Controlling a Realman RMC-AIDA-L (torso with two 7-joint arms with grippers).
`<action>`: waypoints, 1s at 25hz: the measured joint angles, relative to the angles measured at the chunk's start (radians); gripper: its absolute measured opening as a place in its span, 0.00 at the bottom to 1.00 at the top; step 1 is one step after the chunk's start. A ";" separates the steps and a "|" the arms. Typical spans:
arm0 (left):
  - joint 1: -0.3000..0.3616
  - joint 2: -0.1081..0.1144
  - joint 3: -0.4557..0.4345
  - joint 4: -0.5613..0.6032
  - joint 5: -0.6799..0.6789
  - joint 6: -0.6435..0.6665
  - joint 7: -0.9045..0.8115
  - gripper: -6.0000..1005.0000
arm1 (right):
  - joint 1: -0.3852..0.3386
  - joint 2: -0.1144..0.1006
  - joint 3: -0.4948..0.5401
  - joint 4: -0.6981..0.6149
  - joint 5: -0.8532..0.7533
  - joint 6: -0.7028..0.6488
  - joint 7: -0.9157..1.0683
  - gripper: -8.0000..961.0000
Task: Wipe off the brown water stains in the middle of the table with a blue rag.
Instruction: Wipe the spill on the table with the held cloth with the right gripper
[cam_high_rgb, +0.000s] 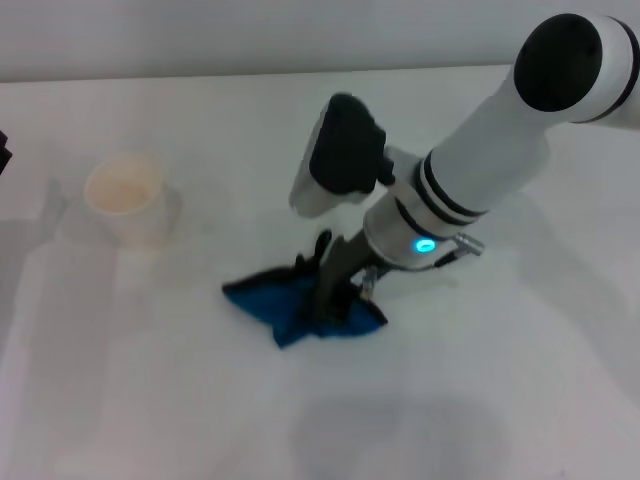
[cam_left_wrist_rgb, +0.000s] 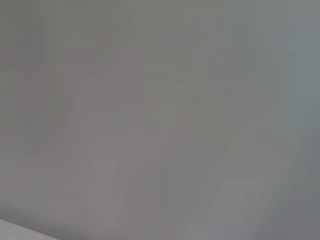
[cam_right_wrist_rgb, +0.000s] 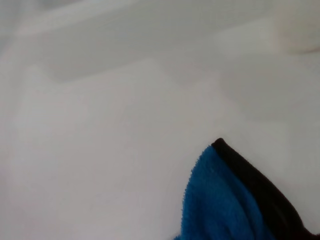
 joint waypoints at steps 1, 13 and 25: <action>0.000 0.000 0.000 0.000 0.000 0.000 0.000 0.89 | 0.000 -0.002 0.000 0.003 -0.002 -0.028 0.017 0.13; -0.004 0.001 0.000 0.000 0.000 0.000 0.001 0.89 | 0.002 0.003 0.024 -0.009 0.010 0.201 -0.105 0.13; -0.006 0.002 0.000 0.005 0.000 0.003 0.004 0.89 | 0.001 0.004 -0.095 -0.022 0.099 0.338 -0.123 0.13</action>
